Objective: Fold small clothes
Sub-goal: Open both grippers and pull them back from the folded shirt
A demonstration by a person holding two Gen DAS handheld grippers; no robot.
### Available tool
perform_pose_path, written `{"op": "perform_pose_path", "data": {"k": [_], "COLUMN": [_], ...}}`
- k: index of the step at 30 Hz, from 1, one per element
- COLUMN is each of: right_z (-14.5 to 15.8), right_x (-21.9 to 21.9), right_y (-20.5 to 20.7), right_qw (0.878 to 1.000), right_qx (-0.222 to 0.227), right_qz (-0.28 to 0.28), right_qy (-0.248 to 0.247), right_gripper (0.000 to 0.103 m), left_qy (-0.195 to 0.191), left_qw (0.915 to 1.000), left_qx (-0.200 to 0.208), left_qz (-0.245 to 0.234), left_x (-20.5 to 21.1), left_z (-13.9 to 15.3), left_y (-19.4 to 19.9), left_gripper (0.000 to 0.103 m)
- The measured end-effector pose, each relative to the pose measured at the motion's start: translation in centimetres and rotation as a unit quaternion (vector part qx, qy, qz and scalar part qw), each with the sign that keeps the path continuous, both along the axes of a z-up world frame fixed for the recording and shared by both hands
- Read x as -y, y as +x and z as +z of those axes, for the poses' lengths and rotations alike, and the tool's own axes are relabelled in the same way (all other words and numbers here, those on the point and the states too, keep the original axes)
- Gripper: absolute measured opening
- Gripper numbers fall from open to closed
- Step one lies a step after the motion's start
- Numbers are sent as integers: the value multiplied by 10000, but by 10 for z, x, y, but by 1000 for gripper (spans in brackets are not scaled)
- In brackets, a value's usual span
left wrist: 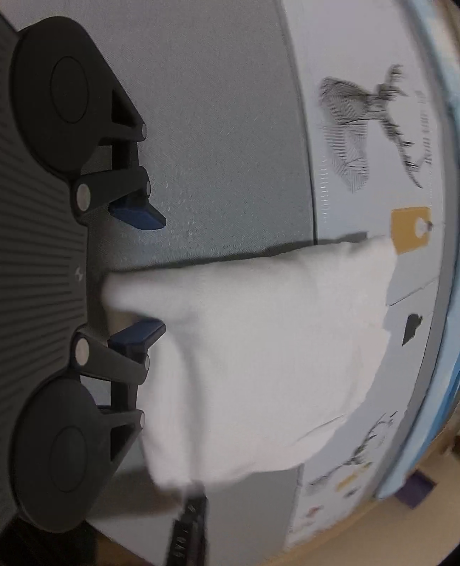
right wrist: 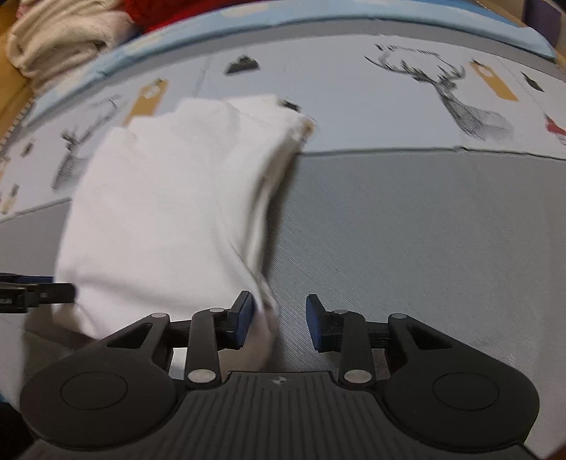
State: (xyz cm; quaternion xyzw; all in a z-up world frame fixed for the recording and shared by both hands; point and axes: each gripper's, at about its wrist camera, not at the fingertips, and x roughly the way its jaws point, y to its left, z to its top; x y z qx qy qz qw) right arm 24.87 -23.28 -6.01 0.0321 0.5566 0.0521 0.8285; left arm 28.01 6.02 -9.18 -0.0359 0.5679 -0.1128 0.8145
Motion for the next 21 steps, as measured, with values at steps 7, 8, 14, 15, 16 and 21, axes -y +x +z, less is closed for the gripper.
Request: {"op": "perform_pose_path", "data": {"k": [7,8,14,15,16,21], "right_z": [42,54,124,132,137,144], "right_x": [10,12,19,18,15,1], "right_y": [-38,-47,-109,-122,-135,-190], "right_qw": [9917,9878,9593,9560,9532,9420], "right_qx": [1063,1378,2785,2913,3011,3348], "right_qz": [-309,-337,-361,-299,-231,80], "right_qy": [-660,-646,-287,-184,-137,-196], "right_gripper": [40,48,82,83,83,85], "left_qy": [1368,1507,1506,1411,1305,1033], "left_qw": [9727,9663,9426,9428,9427,9438], "left_qx": [1851,2056,2976,3018,3071,3120], "left_qz": [-302,-365,-181,-109,4,342], "left_x": [21,24,40,42,43,56], "left_z": [64,76,142,149,156,147], "left_y": [-46,-54,-116,-128,-143,-203], "left_gripper": [90,91,103,103,103,103]}}
